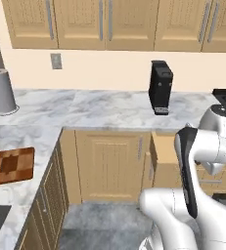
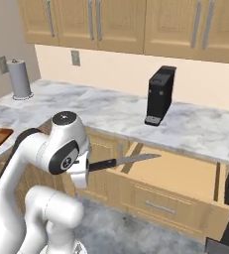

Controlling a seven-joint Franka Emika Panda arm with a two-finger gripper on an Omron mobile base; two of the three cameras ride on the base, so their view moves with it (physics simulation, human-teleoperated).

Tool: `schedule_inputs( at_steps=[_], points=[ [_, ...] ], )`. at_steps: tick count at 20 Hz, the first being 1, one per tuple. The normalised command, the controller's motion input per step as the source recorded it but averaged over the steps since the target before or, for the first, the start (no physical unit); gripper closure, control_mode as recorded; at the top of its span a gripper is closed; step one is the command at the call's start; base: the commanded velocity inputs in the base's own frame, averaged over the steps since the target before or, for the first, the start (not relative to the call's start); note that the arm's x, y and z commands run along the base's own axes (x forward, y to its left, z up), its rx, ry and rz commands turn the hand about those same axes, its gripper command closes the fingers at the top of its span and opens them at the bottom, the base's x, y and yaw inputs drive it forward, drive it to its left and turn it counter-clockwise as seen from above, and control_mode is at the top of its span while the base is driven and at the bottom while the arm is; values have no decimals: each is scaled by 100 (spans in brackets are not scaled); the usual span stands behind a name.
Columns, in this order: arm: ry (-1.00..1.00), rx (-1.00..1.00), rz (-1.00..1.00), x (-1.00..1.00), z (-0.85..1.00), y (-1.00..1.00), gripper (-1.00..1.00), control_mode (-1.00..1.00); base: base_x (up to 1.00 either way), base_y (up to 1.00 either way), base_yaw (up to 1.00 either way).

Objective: Pick up the knife from the drawer and place it on the cutting board. Then place the meat from the plate to the cutting board.

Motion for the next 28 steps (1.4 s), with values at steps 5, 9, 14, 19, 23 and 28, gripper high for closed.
schedule_inputs(
  at_steps=[5, 9, 14, 19, 23, 28],
  points=[
    [0, 0, 0, 0, 0, 0, 100, 100, 0, 43, 50],
    [0, 0, 0, 0, 0, 0, 100, 100, 0, 34, 48],
    [0, 0, 0, 0, 0, 0, 100, 100, 0, 9, 49],
    [0, 0, 0, 0, 0, 0, 100, 100, 0, 0, 49],
    [0, 0, 0, 0, 0, 0, 100, 100, 0, 0, 50],
    [0, 0, 0, 0, 0, 0, 100, 100, 18, 1, 49]
  ],
)
